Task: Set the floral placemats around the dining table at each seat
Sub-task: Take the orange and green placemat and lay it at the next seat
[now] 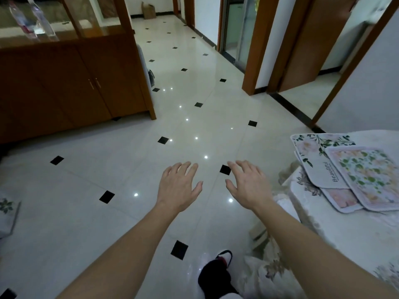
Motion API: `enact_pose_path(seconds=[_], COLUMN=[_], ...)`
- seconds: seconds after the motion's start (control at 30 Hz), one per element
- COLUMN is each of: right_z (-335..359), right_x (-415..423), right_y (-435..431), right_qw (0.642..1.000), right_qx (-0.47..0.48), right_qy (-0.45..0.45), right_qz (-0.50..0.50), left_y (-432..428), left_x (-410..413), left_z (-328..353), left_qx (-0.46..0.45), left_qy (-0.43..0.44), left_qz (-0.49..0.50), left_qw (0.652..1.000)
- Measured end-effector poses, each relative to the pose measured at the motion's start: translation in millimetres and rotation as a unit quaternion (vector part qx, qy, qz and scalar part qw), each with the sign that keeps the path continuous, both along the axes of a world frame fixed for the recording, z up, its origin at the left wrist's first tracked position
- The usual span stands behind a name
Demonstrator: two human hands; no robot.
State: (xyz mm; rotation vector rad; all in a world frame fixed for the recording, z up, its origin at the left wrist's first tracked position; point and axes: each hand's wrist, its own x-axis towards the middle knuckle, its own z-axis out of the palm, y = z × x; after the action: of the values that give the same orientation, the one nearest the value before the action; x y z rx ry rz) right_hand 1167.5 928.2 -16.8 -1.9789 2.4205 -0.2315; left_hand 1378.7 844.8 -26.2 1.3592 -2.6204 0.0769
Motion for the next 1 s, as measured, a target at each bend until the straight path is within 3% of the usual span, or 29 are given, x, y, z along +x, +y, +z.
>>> enact_pose_path(seconds=[0.43, 0.67, 1.0], right_z=[-10.8, -20.2, -38.0], right_x=[-149.6, -227.9, -284.3], right_y=[-93.8, -41.4, 70.7], right_qw=[0.984, 0.947, 0.860], right_qx=[-0.027, -0.041, 0.022], right_qy=[-0.070, -0.080, -0.072], right_qz=[-0.163, -0.307, -0.505], left_y=[-147.6, -138.8, -85.1], left_x=[-189.6, -312.3, -461.5], left_z=[23.7, 20.0, -7.4], left_qx=[-0.008, 0.014, 0.051], left_qy=[-0.047, -0.053, -0.064], left_qz=[-0.143, -0.283, -0.479], left_qw=[0.989, 0.958, 0.874])
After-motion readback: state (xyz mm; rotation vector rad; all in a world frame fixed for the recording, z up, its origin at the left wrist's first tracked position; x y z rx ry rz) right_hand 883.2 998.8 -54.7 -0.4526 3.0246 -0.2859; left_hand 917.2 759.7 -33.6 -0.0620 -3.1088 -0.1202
